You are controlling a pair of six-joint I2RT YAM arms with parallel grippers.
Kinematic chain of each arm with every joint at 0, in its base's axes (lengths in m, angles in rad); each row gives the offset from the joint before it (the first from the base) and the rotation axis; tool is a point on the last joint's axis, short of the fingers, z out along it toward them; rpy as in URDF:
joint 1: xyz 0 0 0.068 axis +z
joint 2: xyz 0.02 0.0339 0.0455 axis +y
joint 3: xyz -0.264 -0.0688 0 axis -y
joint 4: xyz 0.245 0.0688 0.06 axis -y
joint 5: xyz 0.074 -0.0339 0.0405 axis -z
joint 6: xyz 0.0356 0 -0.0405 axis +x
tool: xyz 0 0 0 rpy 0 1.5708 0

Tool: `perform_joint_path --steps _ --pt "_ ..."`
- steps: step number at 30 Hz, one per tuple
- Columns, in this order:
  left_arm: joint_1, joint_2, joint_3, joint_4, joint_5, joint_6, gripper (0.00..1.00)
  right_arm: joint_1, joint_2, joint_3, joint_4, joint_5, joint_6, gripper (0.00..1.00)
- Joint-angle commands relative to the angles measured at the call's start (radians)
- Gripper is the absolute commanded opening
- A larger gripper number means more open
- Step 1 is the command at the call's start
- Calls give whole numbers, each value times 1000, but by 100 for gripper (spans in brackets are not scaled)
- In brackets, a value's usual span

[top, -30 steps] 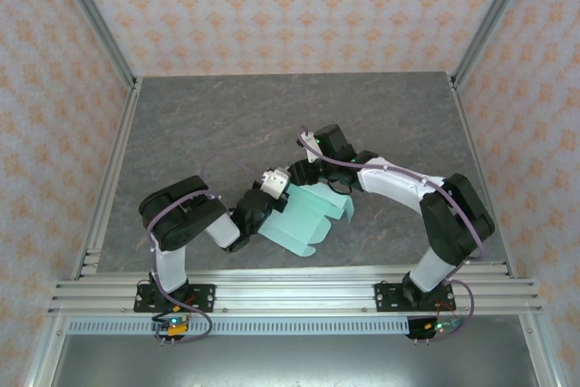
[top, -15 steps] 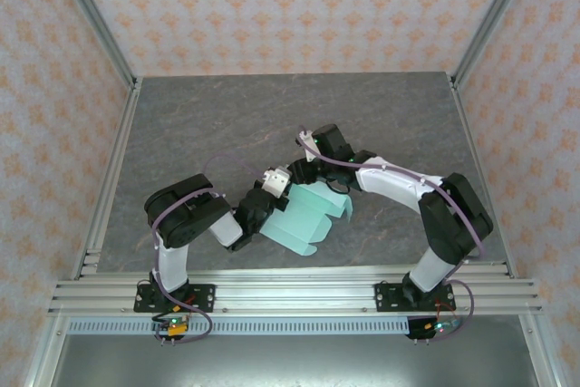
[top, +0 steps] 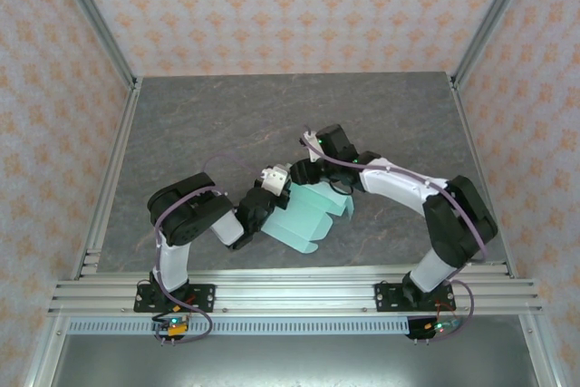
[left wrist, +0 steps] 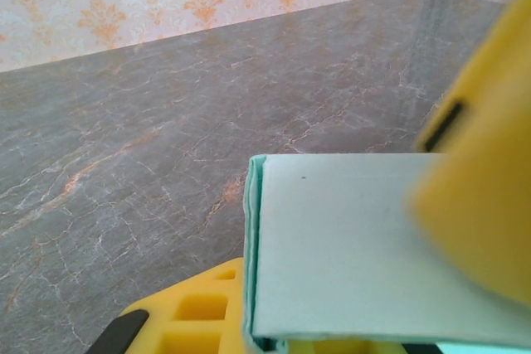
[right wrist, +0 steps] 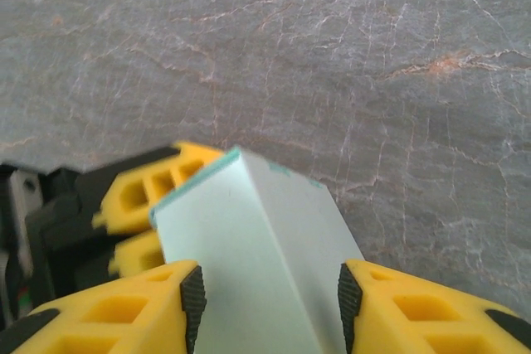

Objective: Fold the paper box

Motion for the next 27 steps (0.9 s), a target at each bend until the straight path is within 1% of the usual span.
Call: perform_joint_path --steps 1,4,5,9,11,12,13,16,18,19,20,21,23,27 --pt "45 -5 -32 -38 -46 -52 0 -30 -145 -92 99 -85 -81 53" --pt "60 -31 -58 -42 -45 -53 0 -74 -250 -168 193 -58 -146 57" --pt "66 -65 -68 -43 -48 -59 0 -94 -279 -194 224 -38 -153 58" --pt "92 -129 -108 -60 -49 -88 0 -171 -402 -328 388 -45 -214 59" --pt "101 -155 -118 -80 -49 -86 0 -206 -457 -405 489 -52 -247 63" --pt "106 -163 -122 -85 -48 -86 0 -216 -464 -423 509 -26 -253 64" --pt "114 -170 -129 -85 -49 -93 0 -229 -462 -426 504 9 -256 64" --pt "137 -183 -145 -85 -33 -115 0 -267 -399 -389 415 18 -285 59" --pt "148 -192 -146 -96 -21 -117 0 -275 -347 -371 367 -44 -329 57" --pt "156 -198 -145 -108 -11 -126 0 -276 -324 -364 341 -103 -364 57" --pt "164 -206 -144 -120 -1 -135 0 -276 -305 -356 315 -164 -399 55" --pt "173 -212 -144 -129 8 -142 0 -275 -297 -337 265 -203 -436 53" --pt "187 -223 -144 -143 32 -145 0 -274 -291 -319 210 -285 -501 53" --pt "205 -240 -149 -151 59 -156 0 -270 -267 -300 193 -304 -538 52"
